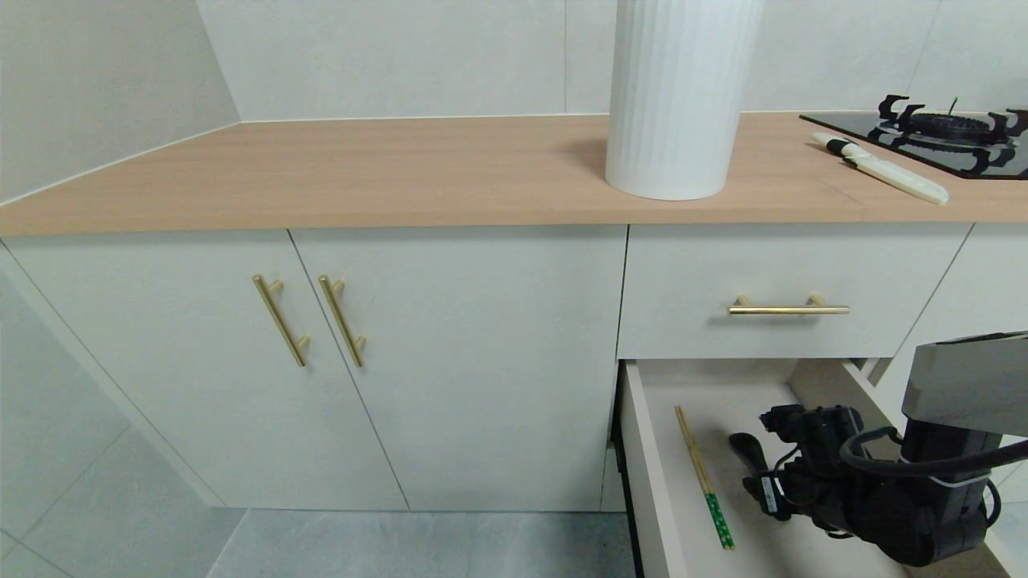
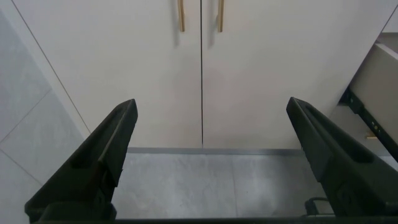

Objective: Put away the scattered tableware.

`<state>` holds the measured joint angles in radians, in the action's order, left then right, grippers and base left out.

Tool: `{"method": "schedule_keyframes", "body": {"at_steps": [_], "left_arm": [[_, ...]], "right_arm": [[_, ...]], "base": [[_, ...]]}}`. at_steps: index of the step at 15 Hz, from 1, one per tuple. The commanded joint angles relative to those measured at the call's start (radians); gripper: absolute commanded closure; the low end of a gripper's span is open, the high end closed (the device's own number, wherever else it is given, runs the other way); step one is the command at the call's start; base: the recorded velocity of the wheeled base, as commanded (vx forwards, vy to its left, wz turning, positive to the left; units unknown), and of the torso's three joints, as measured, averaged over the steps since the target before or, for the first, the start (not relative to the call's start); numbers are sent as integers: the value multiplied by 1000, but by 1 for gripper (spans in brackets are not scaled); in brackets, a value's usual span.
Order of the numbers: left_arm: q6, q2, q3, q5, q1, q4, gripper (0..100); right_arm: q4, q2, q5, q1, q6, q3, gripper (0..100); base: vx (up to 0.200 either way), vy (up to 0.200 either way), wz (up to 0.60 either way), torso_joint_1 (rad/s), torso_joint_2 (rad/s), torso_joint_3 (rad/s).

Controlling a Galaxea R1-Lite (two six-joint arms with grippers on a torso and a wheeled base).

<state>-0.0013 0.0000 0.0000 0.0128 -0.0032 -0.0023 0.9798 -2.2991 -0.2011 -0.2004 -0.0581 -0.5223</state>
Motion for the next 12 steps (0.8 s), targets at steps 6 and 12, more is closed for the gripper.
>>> {"method": "schedule_keyframes", "body": {"at_steps": [6, 12], "left_arm": [[0, 2, 0, 0, 0, -1, 0], [0, 2, 0, 0, 0, -1, 0]], "right_arm": [[-1, 46, -8, -1, 0, 12, 0], [-234, 403, 12, -1, -3, 39, 0]], "base": [[0, 0, 0, 0, 0, 0], [0, 0, 0, 0, 0, 0]]}}
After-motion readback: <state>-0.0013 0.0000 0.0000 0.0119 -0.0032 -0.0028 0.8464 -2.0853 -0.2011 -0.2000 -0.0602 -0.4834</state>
